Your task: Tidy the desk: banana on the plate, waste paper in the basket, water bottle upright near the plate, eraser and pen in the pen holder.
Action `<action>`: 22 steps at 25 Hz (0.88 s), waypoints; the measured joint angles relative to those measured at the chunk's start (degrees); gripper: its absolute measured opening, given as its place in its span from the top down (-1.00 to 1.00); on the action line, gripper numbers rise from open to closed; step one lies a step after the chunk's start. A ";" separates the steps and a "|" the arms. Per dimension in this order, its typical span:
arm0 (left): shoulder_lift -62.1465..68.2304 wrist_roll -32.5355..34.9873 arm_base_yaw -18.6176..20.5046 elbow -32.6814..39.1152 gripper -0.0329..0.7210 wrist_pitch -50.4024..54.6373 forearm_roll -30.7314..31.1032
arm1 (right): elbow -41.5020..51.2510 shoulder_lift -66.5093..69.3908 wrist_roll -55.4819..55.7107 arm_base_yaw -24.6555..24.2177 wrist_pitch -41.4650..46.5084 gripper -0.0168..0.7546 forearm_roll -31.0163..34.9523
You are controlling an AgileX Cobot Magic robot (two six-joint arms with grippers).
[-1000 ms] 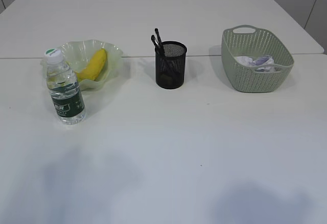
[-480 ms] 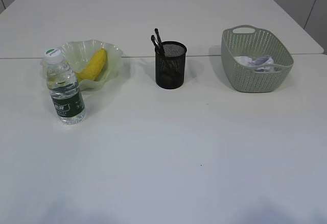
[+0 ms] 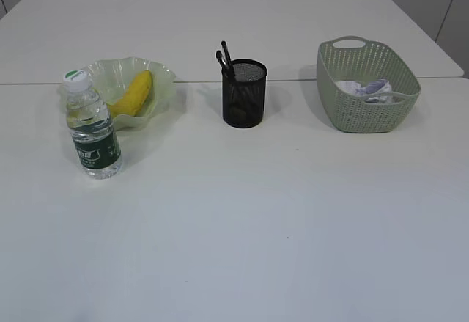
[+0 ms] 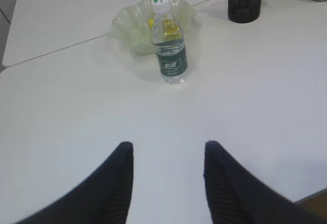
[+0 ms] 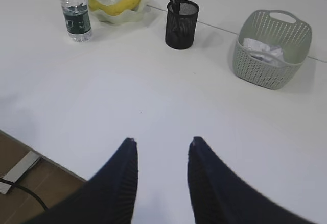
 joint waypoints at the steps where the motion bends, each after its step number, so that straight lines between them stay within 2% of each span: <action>1: 0.00 -0.48 -0.41 -1.07 0.03 1.03 0.00 | 0.15 -1.08 0.00 0.00 0.39 0.30 0.10; 4: 0.00 -2.86 -1.24 -4.05 -0.07 3.79 0.00 | 0.27 -4.12 0.16 0.00 0.99 0.30 0.10; 9: 0.00 -8.50 -1.24 -4.66 -0.20 7.52 -1.67 | 0.37 -7.68 2.99 0.00 3.06 0.28 -1.50; 16: 0.00 -12.96 -1.24 -4.79 -0.26 7.65 -4.92 | 0.79 -11.08 8.49 0.00 5.82 0.04 -4.83; 22: 0.00 -13.33 -1.24 -4.79 -0.27 7.72 -3.47 | 5.94 -11.08 9.37 0.00 5.95 -0.14 -6.12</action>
